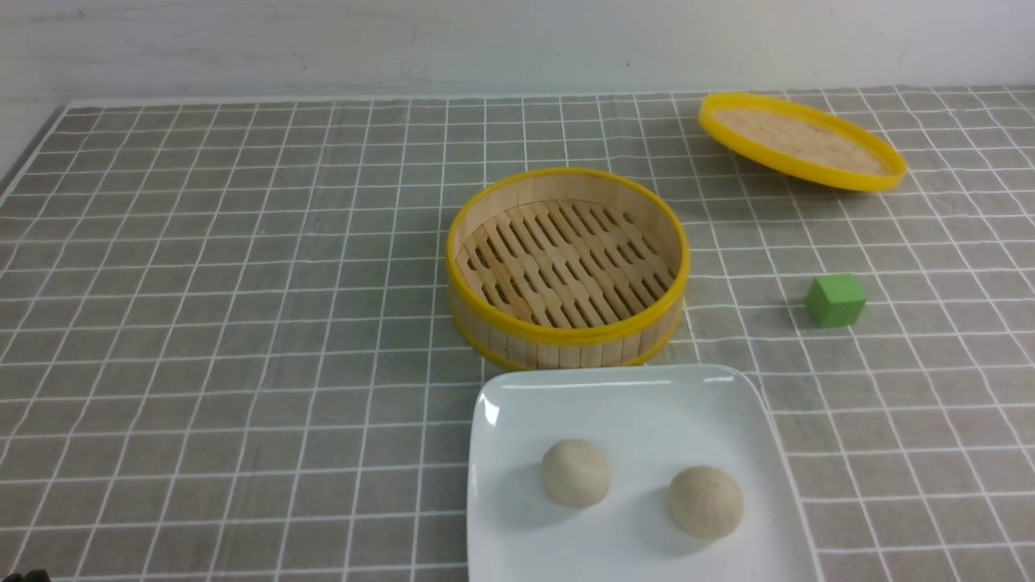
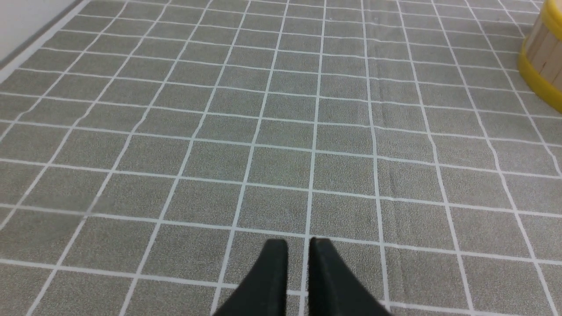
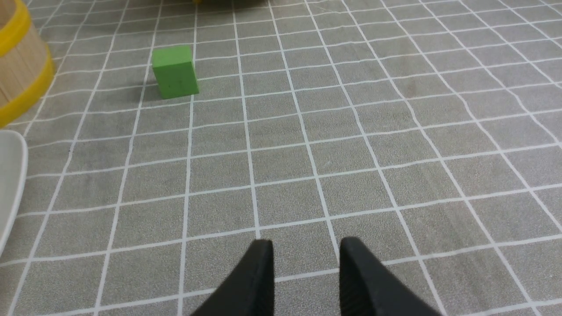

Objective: Put the steamed buns into the plate on the grey tablecloth.

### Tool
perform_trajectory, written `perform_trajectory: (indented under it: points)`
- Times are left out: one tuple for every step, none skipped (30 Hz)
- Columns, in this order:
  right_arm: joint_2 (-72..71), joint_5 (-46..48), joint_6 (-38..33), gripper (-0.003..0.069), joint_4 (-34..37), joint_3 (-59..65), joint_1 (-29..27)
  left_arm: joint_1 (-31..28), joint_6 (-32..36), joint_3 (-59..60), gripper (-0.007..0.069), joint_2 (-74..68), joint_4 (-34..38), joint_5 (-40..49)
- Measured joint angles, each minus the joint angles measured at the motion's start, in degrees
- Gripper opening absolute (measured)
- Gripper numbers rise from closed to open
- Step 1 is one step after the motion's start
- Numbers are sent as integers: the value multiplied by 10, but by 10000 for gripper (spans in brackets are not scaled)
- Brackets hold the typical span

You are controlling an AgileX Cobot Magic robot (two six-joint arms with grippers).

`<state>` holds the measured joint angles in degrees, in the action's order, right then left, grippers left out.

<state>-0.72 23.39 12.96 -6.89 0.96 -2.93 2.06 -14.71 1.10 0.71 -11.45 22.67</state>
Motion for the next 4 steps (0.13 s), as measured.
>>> perform_trajectory:
  points:
    - [0,0,0,239,0,0,0,0,0,0,110,0,0,0]
    - [0,0,0,239,0,0,0,0,0,0,112,0,0,0]
    - [0,0,0,239,0,0,0,0,0,0,116,0,0,0]
    - [0,0,0,239,0,0,0,0,0,0,119,0,0,0]
